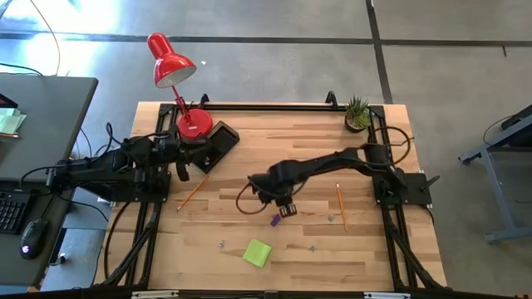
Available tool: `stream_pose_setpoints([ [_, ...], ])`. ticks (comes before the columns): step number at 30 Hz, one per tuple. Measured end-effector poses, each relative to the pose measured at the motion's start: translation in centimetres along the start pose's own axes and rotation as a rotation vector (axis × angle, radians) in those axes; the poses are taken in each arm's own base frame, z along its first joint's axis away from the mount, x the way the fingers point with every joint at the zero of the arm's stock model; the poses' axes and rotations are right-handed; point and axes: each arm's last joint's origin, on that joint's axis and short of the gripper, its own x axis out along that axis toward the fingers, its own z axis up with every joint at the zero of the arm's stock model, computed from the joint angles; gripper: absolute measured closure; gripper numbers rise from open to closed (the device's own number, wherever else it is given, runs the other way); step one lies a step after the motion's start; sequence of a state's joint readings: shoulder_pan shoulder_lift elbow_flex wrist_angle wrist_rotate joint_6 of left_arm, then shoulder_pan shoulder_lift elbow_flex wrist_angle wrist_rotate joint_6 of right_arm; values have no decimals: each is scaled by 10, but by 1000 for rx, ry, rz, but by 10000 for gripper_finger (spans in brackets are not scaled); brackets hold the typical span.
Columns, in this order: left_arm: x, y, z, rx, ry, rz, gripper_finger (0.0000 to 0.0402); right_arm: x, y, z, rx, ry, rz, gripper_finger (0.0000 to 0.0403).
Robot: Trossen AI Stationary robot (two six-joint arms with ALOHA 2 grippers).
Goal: Pick and place office supplies into organizer
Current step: Put the blue eraser into the desk organizer
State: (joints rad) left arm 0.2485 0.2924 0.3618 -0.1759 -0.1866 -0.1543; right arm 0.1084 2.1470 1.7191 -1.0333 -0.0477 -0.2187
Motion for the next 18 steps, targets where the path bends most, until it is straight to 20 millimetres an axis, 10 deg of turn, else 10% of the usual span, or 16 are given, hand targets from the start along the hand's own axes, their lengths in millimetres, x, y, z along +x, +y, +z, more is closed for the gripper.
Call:
stream_pose_setpoints([
  [8,0,-1,2,61,-15,-30,321,6,49,17,-210,-96,59,316],
  [18,-1,-4,13,146,-131,-92,322,7,50,22,-274,-130,17,291],
])
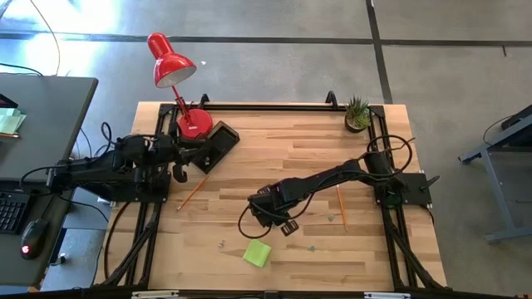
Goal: Pick and place office supplies into organizer
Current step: Put the blue eraser into the desk organizer
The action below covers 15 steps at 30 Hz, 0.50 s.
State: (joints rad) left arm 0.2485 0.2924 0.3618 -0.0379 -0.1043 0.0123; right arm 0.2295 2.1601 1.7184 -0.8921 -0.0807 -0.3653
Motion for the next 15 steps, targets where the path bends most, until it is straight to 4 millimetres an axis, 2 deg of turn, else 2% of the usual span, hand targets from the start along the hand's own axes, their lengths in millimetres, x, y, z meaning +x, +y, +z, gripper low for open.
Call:
stream_pose_setpoints([
  [9,0,0,-1,10,6,2,323,1,7,4,-48,-9,-15,236],
  [15,0,0,-3,-17,28,3,323,22,17,6,-108,42,5,246],
])
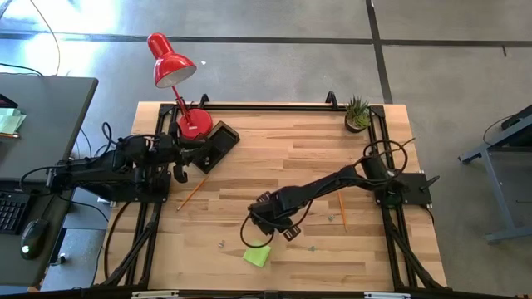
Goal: Pick and place office supplies into organizer
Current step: Put the blue eraser into the desk organizer
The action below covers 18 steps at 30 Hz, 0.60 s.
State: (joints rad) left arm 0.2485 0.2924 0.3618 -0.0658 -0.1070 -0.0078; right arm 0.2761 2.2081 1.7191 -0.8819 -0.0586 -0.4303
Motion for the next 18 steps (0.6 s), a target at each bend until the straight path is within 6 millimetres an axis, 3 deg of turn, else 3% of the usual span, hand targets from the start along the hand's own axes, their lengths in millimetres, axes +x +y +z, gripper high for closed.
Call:
stream_pose_setpoints([
  [3,0,0,-2,2,20,0,323,9,1,-1,-18,34,-8,261],
  [18,0,0,-4,4,41,2,323,10,-3,-3,-11,40,-9,329],
])
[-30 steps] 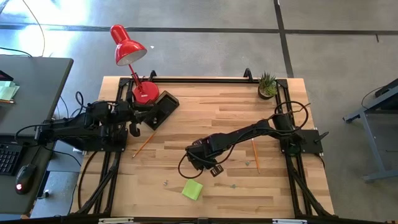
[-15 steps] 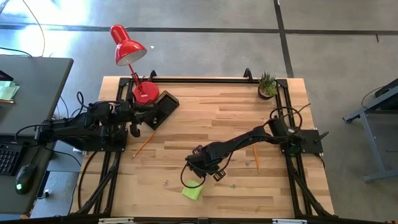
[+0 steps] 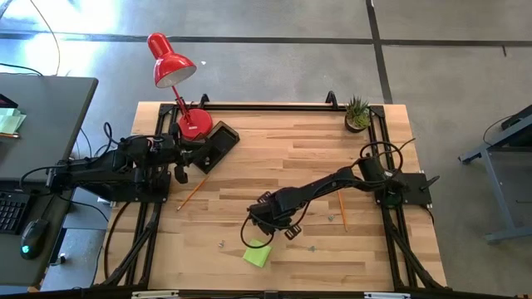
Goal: Pick and place office supplies into organizer
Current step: Put the blue eraser into the desk organizer
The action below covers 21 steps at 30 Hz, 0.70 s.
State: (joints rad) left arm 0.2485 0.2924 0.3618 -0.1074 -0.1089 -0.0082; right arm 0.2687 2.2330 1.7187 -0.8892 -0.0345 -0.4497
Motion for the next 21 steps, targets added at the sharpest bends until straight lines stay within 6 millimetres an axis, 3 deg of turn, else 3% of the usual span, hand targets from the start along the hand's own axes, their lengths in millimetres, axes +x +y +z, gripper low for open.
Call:
stream_pose_setpoints([
  [11,0,0,0,0,-2,0,323,-6,-17,-7,41,-12,-25,339],
  [16,0,0,1,0,-9,0,323,-42,-39,-7,23,-93,-170,345],
  [21,0,0,4,-4,-40,-10,323,-74,-79,-1,-25,-261,-339,342],
])
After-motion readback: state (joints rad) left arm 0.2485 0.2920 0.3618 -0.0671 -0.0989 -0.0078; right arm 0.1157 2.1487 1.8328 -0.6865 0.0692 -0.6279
